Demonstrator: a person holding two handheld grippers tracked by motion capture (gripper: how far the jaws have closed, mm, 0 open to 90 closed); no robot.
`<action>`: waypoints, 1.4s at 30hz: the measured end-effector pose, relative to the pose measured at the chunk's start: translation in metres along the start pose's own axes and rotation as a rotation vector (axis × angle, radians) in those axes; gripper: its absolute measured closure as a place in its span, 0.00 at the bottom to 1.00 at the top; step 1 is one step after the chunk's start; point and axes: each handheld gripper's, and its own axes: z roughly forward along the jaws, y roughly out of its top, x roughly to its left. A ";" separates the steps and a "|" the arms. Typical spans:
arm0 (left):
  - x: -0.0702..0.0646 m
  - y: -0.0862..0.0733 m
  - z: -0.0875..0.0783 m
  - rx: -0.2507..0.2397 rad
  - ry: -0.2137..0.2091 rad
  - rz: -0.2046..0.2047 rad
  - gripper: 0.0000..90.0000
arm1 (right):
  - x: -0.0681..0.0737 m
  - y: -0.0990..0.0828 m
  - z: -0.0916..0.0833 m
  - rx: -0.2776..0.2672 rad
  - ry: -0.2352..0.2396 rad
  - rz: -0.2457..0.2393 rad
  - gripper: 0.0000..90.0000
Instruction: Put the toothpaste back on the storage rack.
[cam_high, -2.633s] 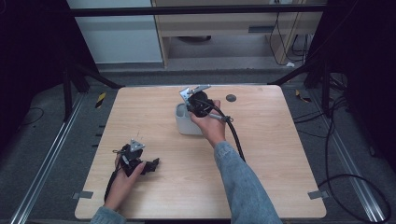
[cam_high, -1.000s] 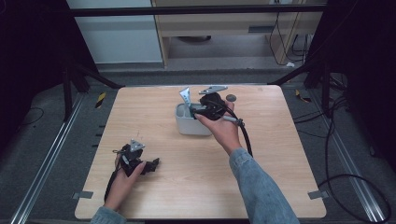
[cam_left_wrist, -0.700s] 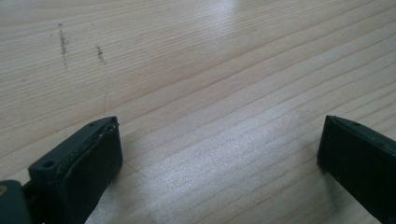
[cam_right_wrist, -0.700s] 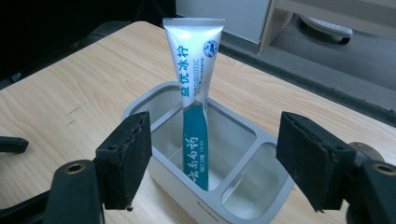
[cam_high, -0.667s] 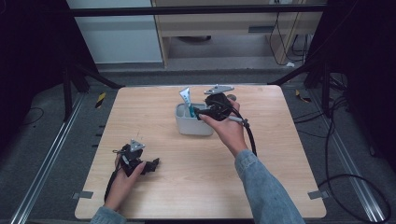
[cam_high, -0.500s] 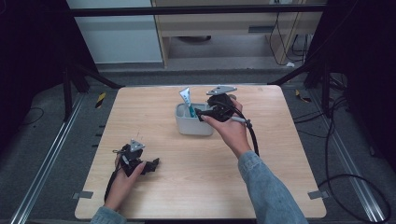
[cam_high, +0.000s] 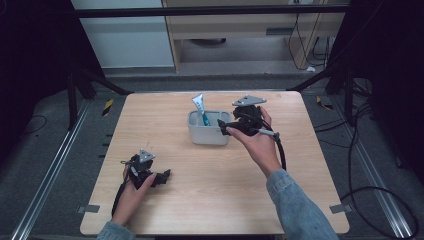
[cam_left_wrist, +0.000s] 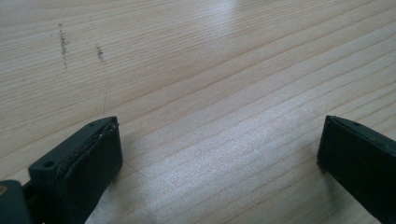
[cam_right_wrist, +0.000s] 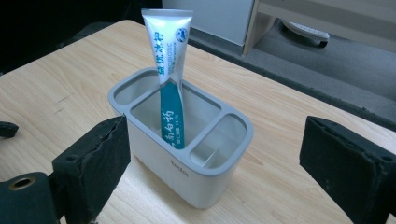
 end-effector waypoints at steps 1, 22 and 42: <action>0.000 0.000 0.000 0.000 0.000 0.000 0.00 | -0.002 -0.002 -0.002 -0.003 0.001 0.004 0.09; 0.000 0.000 0.000 -0.002 0.000 -0.002 0.00 | -0.029 -0.032 -0.020 0.023 -0.059 0.002 0.06; 0.000 0.000 0.000 0.002 0.002 0.000 0.00 | -0.071 -0.073 -0.040 0.071 -0.125 0.068 0.07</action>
